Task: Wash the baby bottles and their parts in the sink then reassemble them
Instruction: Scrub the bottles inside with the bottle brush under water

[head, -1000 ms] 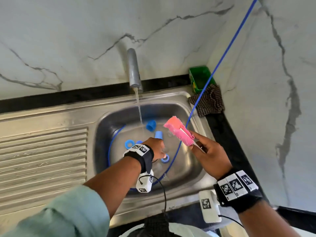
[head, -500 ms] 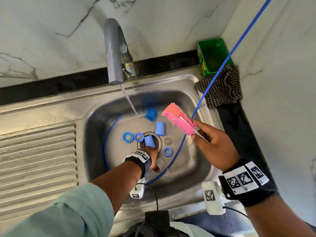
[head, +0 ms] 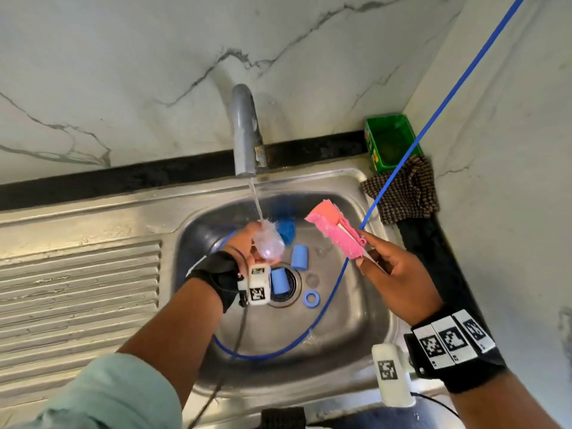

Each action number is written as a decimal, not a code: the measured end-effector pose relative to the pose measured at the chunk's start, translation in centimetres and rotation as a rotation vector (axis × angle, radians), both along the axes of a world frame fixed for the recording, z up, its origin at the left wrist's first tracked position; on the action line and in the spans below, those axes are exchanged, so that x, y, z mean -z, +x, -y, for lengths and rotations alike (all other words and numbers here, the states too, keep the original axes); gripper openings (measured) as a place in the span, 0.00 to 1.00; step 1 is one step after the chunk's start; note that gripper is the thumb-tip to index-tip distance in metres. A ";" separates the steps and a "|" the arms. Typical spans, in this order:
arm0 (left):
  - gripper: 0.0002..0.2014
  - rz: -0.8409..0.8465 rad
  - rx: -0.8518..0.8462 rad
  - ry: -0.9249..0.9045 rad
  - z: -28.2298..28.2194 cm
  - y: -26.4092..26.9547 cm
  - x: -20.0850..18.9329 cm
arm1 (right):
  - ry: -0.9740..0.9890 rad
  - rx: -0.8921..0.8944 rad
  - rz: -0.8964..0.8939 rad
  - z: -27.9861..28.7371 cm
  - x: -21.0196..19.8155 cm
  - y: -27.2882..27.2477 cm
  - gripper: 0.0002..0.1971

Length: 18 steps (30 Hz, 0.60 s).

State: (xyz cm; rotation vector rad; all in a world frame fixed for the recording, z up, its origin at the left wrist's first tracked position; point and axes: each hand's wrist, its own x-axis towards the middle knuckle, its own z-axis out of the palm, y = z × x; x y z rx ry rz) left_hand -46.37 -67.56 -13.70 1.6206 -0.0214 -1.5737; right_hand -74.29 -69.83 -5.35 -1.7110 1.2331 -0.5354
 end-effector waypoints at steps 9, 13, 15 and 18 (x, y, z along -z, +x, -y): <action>0.23 -0.437 -0.299 -0.235 0.0 1.2 -8.2 | -0.075 -0.027 0.060 -2.8 -3.4 -0.1 0.26; 0.26 -0.424 -0.249 -0.278 -2.8 0.5 -9.7 | -0.122 -0.026 0.104 -5.4 -4.6 0.0 0.21; 0.26 -0.407 -0.203 -0.265 -4.9 -0.2 -10.5 | -0.123 -0.002 0.138 -6.9 -5.3 0.4 0.20; 0.30 -0.336 -0.164 -0.241 -7.5 -1.6 -11.3 | -0.119 0.030 0.206 -8.7 -5.4 1.3 0.26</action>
